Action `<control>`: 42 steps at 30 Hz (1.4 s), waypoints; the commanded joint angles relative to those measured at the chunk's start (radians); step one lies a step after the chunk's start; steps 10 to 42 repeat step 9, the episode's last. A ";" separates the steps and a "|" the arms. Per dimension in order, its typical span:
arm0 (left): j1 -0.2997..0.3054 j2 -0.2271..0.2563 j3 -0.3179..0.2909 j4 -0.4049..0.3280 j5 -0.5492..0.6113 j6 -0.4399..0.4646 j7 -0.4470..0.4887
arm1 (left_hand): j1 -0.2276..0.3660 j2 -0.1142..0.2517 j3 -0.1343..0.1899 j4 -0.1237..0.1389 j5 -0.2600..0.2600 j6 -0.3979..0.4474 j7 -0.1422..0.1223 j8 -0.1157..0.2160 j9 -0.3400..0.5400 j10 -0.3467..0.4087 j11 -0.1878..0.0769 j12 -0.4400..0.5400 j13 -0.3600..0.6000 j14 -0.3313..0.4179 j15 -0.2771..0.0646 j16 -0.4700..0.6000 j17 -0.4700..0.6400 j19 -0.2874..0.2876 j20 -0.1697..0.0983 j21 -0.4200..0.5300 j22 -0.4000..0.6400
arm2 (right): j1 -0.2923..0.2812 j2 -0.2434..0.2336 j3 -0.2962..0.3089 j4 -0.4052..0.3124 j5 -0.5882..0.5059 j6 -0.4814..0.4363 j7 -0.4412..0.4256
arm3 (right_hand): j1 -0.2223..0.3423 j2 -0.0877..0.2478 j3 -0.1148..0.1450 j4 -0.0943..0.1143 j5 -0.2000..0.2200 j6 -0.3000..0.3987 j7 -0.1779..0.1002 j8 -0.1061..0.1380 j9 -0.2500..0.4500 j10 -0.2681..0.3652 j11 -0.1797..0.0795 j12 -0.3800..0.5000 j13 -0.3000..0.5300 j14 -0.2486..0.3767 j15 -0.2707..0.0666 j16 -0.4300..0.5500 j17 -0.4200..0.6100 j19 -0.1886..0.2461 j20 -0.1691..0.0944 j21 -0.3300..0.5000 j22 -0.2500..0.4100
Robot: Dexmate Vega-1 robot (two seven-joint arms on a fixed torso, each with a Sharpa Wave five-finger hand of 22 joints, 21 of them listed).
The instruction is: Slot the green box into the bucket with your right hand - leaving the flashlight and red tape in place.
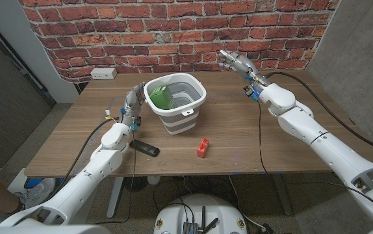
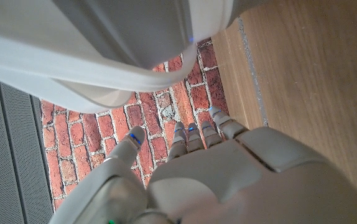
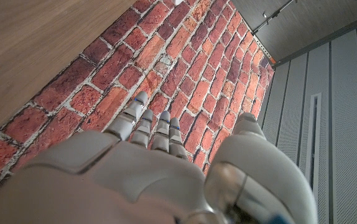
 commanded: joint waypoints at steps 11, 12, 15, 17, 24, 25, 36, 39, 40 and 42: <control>-0.005 -0.017 0.008 0.015 0.011 -0.018 0.009 | 0.000 0.082 -0.002 -0.004 -0.003 -0.005 0.002 -0.002 0.004 -0.001 0.001 0.000 0.003 -0.005 -0.001 0.001 0.002 -0.005 -0.041 0.003 0.003 | -0.050 0.059 0.044 0.125 0.122 0.058 -0.016 | -0.068 0.011 -0.013 0.035 0.015 0.043 0.019 0.003 0.000 0.016 0.012 -0.012 -0.010 -0.012 0.000 -0.007 -0.001 -0.034 -0.008 -0.010 0.002; -0.005 -0.017 0.008 0.015 0.011 -0.018 0.009 | 0.000 0.082 -0.002 -0.004 -0.003 -0.005 0.002 -0.002 0.004 -0.001 0.001 0.000 0.003 -0.005 -0.001 0.001 0.002 -0.005 -0.041 0.003 0.003 | -0.050 0.059 0.044 0.125 0.122 0.058 -0.016 | -0.068 0.011 -0.013 0.035 0.015 0.043 0.019 0.003 0.000 0.016 0.012 -0.012 -0.010 -0.012 0.000 -0.007 -0.001 -0.034 -0.008 -0.010 0.002; -0.005 -0.017 0.008 0.015 0.011 -0.018 0.009 | 0.000 0.082 -0.002 -0.004 -0.003 -0.005 0.002 -0.002 0.004 -0.001 0.001 0.000 0.003 -0.005 -0.001 0.001 0.002 -0.005 -0.041 0.003 0.003 | -0.050 0.059 0.044 0.125 0.122 0.058 -0.016 | -0.068 0.011 -0.013 0.035 0.015 0.043 0.019 0.003 0.000 0.016 0.012 -0.012 -0.010 -0.012 0.000 -0.007 -0.001 -0.034 -0.008 -0.010 0.002; -0.005 -0.017 0.008 0.015 0.011 -0.018 0.009 | 0.000 0.082 -0.002 -0.004 -0.003 -0.005 0.002 -0.002 0.004 -0.001 0.001 0.000 0.003 -0.005 -0.001 0.001 0.002 -0.005 -0.041 0.003 0.003 | -0.050 0.059 0.044 0.125 0.122 0.058 -0.016 | -0.068 0.011 -0.013 0.035 0.015 0.043 0.019 0.003 0.000 0.016 0.012 -0.012 -0.010 -0.012 0.000 -0.007 -0.001 -0.034 -0.008 -0.010 0.002; -0.005 -0.017 0.008 0.015 0.011 -0.018 0.009 | 0.000 0.082 -0.002 -0.004 -0.003 -0.005 0.002 -0.002 0.004 -0.001 0.001 0.000 0.003 -0.005 -0.001 0.001 0.002 -0.005 -0.041 0.003 0.003 | -0.050 0.059 0.044 0.125 0.122 0.058 -0.016 | -0.068 0.011 -0.013 0.035 0.015 0.043 0.019 0.003 0.000 0.016 0.012 -0.012 -0.010 -0.012 0.000 -0.007 -0.001 -0.034 -0.008 -0.010 0.002; -0.005 -0.017 0.008 0.015 0.011 -0.018 0.009 | 0.000 0.082 -0.002 -0.004 -0.003 -0.005 0.002 -0.002 0.004 -0.001 0.001 0.000 0.003 -0.005 -0.001 0.001 0.002 -0.005 -0.041 0.003 0.003 | -0.050 0.059 0.044 0.125 0.122 0.058 -0.016 | -0.068 0.011 -0.013 0.035 0.015 0.043 0.019 0.003 0.000 0.016 0.012 -0.012 -0.010 -0.012 0.000 -0.007 -0.001 -0.034 -0.008 -0.010 0.002; -0.005 -0.017 0.008 0.015 0.011 -0.018 0.009 | 0.000 0.082 -0.002 -0.004 -0.003 -0.005 0.002 -0.002 0.004 -0.001 0.001 0.000 0.003 -0.005 -0.001 0.001 0.002 -0.005 -0.041 0.003 0.003 | -0.050 0.059 0.044 0.125 0.122 0.058 -0.016 | -0.068 0.011 -0.013 0.035 0.015 0.043 0.019 0.003 0.000 0.016 0.012 -0.012 -0.010 -0.012 0.000 -0.007 -0.001 -0.034 -0.008 -0.010 0.002; -0.005 -0.017 0.008 0.015 0.011 -0.018 0.009 | 0.000 0.082 -0.002 -0.004 -0.003 -0.005 0.002 -0.002 0.004 -0.001 0.001 0.000 0.003 -0.005 -0.001 0.001 0.002 -0.005 -0.041 0.003 0.003 | -0.050 0.059 0.044 0.125 0.122 0.058 -0.016 | -0.068 0.011 -0.013 0.035 0.015 0.043 0.019 0.003 0.000 0.016 0.012 -0.012 -0.010 -0.012 0.000 -0.007 -0.001 -0.034 -0.008 -0.010 0.002; -0.005 -0.017 0.008 0.015 0.011 -0.018 0.009 | 0.000 0.082 -0.002 -0.004 -0.003 -0.005 0.002 -0.002 0.004 -0.001 0.001 0.000 0.003 -0.005 -0.001 0.001 0.002 -0.005 -0.041 0.003 0.003 | -0.050 0.059 0.044 0.125 0.122 0.058 -0.016 | -0.068 0.011 -0.013 0.035 0.015 0.043 0.019 0.003 0.000 0.016 0.012 -0.012 -0.010 -0.012 0.000 -0.007 -0.001 -0.034 -0.008 -0.010 0.002; -0.005 -0.017 0.008 0.015 0.011 -0.018 0.009 | 0.000 0.082 -0.002 -0.004 -0.003 -0.005 0.002 -0.002 0.004 -0.001 0.001 0.000 0.003 -0.005 -0.001 0.001 0.002 -0.005 -0.041 0.003 0.003 | -0.050 0.059 0.044 0.125 0.122 0.058 -0.016 | -0.068 0.011 -0.013 0.035 0.015 0.043 0.019 0.003 0.000 0.016 0.012 -0.012 -0.010 -0.012 0.000 -0.007 -0.001 -0.034 -0.008 -0.010 0.002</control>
